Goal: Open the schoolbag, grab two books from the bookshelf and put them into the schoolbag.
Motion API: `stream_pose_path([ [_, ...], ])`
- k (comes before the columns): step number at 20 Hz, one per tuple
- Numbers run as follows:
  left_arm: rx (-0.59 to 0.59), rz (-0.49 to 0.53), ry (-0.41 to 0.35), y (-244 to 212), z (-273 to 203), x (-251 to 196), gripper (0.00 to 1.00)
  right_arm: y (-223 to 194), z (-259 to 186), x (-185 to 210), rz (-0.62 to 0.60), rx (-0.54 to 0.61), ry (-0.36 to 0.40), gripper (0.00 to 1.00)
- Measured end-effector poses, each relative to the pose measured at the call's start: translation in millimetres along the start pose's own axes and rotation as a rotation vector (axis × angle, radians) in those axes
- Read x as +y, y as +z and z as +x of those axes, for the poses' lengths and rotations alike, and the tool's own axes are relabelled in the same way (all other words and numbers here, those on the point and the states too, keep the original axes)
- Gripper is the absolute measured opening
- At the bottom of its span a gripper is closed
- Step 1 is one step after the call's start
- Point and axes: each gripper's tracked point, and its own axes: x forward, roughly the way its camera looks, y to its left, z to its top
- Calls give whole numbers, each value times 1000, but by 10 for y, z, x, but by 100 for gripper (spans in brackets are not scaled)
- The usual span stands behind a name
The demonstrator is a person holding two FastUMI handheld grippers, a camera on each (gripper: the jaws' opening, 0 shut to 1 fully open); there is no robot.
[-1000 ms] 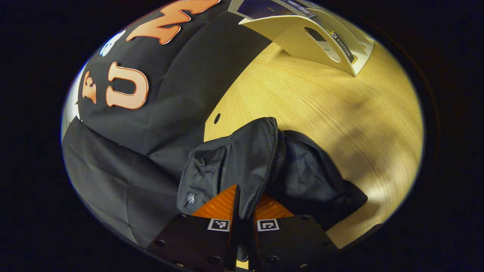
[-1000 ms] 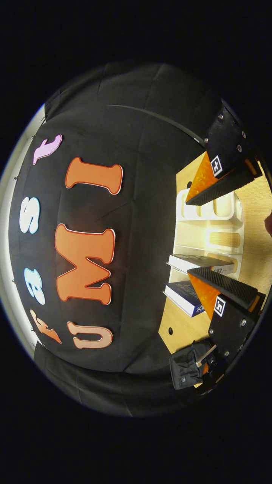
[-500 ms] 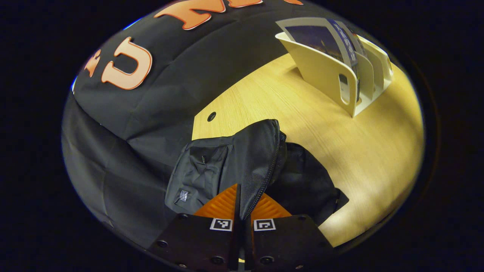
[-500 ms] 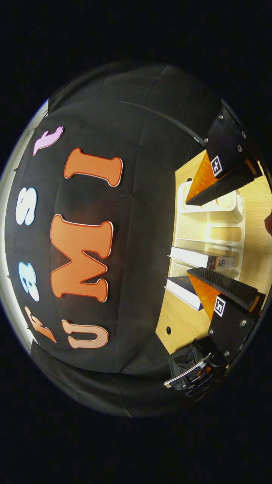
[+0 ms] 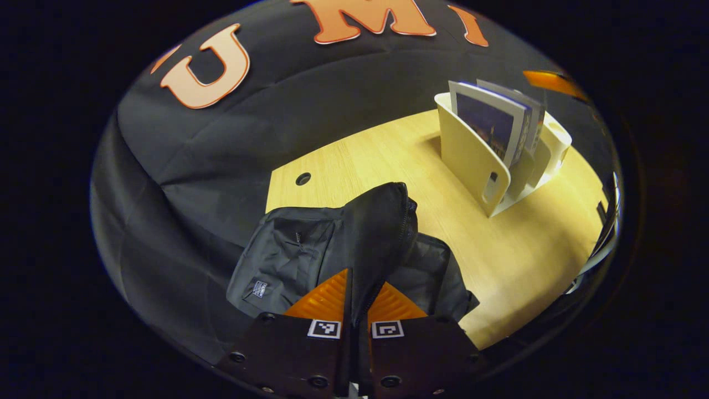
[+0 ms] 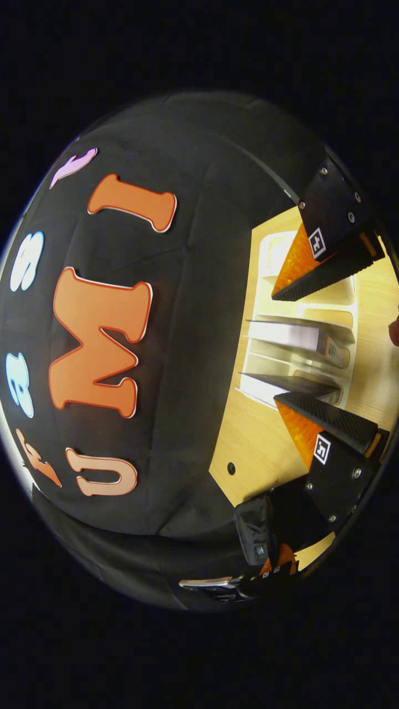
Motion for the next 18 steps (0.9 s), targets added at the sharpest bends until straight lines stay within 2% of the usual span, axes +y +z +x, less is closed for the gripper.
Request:
stream_pose_path([
  [2, -7, -47, -68, 58, -40, 61, 6, 54, 85, 93, -33, 32, 9, 99],
  [5, -11, -50, -136, 154, -48, 187, 6, 113, 227, 232, -76, 87, 30, 98],
  [8, -7, -52, -194, 224, -63, 196, 5, 91, 352, 373, -71, 174, 69, 99],
  [12, -2, -25, -249, 321, -94, 263, 6, 3, 560, 488, -34, 305, 96, 99],
  [16, 1, 8, -297, 372, -133, 320, 5, -183, 740, 498, -52, 438, 89, 99],
  [18, 4, 27, -313, 367, -141, 328, 5, -286, 813, 541, -41, 511, 100, 93],
])
